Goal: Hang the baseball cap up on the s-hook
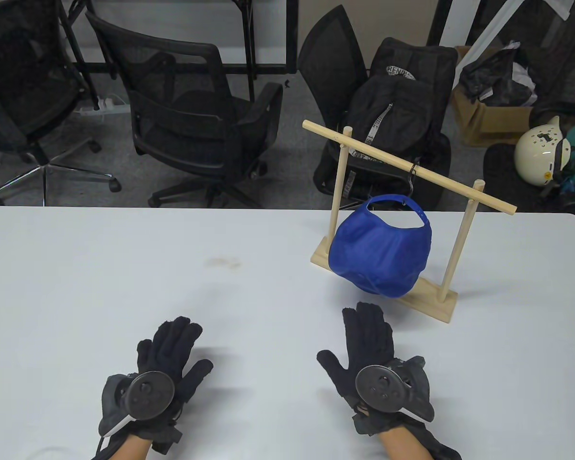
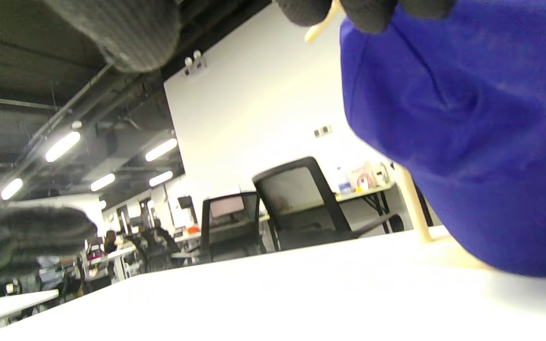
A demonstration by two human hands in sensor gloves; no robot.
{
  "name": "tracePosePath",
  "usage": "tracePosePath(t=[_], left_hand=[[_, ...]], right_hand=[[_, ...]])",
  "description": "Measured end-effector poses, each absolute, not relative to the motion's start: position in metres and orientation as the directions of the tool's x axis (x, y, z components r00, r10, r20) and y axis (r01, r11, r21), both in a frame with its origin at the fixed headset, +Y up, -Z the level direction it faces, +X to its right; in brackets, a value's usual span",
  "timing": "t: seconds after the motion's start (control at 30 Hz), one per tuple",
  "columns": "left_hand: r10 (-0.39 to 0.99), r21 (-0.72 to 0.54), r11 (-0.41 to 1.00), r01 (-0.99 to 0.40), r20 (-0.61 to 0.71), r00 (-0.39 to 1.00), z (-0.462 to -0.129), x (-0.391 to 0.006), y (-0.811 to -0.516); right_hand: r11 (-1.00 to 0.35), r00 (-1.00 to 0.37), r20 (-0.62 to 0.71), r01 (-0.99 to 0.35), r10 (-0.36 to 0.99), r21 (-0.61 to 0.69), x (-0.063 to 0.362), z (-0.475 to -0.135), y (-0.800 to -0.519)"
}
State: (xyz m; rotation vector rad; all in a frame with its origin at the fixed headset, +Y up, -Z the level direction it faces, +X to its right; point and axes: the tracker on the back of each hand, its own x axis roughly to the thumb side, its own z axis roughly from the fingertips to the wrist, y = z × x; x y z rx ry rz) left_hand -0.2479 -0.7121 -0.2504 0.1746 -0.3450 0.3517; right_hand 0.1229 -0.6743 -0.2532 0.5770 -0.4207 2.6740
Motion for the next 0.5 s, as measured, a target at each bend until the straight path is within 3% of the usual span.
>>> tracePosePath(t=[0.5], left_hand=[[0.163,-0.047,0.987,-0.156,0.342,0.925,-0.253,-0.228,-0.734]], right_hand=[[-0.978,-0.898,0.388,-0.177,0.206,0.109,0.110,-0.272,-0.734]])
